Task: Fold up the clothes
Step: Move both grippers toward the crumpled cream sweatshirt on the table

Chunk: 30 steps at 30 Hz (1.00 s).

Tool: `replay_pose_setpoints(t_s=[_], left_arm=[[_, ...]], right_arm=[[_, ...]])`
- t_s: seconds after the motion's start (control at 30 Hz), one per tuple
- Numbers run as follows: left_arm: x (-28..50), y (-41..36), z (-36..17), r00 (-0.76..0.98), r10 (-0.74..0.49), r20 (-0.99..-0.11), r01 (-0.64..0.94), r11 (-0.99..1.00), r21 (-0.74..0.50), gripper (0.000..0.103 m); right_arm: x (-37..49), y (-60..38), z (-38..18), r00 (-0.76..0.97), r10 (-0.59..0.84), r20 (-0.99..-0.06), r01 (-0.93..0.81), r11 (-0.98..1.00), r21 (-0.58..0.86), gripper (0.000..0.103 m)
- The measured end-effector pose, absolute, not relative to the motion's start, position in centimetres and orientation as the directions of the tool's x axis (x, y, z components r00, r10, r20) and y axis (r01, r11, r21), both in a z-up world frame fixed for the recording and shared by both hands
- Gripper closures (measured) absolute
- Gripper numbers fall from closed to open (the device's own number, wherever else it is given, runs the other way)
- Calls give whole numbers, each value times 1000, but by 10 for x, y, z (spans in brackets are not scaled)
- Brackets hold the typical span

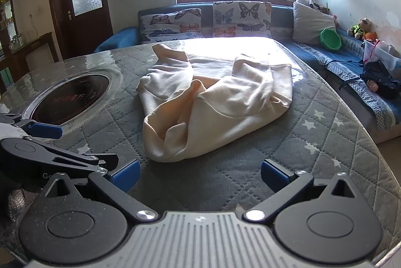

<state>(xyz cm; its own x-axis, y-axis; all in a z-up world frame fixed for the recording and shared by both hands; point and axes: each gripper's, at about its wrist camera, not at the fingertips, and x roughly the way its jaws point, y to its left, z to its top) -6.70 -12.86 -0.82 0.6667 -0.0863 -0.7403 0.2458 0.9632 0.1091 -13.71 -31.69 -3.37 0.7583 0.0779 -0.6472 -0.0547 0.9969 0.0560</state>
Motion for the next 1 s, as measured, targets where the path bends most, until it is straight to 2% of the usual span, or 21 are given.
replay_pose_setpoints(t_s=[1.0], left_arm=[[-59,-122,-15,662,-79,-745,239,965,110,0]], right_arm=[[-135,-311,-34,756,47,-653,-21,999,48,0]])
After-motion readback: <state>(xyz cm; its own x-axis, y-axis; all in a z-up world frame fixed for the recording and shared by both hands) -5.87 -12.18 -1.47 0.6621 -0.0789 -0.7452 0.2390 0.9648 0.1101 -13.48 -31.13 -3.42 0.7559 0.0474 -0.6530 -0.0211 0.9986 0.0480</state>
